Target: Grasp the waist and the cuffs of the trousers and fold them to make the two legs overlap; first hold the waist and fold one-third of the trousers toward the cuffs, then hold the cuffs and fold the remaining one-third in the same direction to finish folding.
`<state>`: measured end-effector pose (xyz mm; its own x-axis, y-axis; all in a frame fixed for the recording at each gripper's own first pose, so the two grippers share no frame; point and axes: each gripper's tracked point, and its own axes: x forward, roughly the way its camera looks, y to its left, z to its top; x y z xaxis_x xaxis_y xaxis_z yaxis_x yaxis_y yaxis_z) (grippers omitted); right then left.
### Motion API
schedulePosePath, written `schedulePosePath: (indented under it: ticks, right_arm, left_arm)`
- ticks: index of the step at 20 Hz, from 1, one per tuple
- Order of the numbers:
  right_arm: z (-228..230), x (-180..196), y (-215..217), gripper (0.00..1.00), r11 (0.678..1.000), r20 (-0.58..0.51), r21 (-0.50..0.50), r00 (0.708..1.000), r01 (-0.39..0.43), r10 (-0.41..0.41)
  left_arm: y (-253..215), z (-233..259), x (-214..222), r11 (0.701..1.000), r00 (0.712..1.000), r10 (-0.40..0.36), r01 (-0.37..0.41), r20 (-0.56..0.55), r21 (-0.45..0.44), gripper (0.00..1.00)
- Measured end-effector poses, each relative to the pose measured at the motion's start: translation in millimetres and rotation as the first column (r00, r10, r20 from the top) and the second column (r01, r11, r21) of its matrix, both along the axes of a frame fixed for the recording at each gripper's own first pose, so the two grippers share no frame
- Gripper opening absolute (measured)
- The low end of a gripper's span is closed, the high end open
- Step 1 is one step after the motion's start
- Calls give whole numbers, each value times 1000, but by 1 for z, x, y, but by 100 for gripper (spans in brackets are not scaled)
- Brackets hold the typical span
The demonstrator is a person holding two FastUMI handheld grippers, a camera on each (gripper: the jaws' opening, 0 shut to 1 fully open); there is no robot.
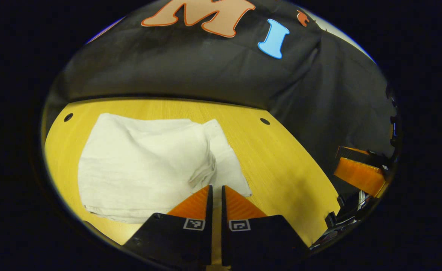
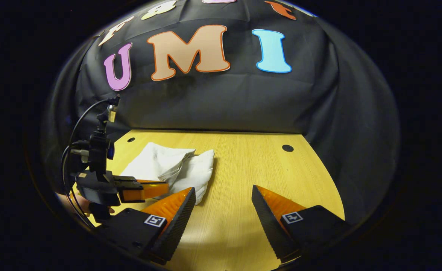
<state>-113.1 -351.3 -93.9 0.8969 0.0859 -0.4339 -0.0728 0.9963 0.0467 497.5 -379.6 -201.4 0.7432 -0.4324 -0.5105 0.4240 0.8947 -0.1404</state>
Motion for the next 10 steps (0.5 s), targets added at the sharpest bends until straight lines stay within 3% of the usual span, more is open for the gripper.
schedulePosePath:
  ticks: [1, 4, 5, 6, 10]
  right_arm:
    - [1, -1, 3, 96, 1000, 1, 9, 1000, -5, 5]
    - [7, -5, 12, 96, 999, 11, 33, 1000, -20, 20]
    - [12, -6, 16, 96, 999, 20, 39, 1000, -24, 23]
    - [15, -8, 20, 96, 998, 28, 47, 999, -29, 27]
    - [26, -15, 35, 96, 998, 55, 60, 998, -27, 23]
  left_arm:
    - [1, 1, -2, 1000, 1000, -1, 1, 0, 4, 11]
    - [18, 32, -9, 998, 995, -11, 5, 96, 58, 95]
    - [31, 45, -14, 996, 992, -15, 3, 128, 94, 100]
    - [41, 57, -17, 993, 988, -19, 0, 156, 120, 96]
    - [80, 91, -40, 990, 976, 15, -45, 216, 135, 96]
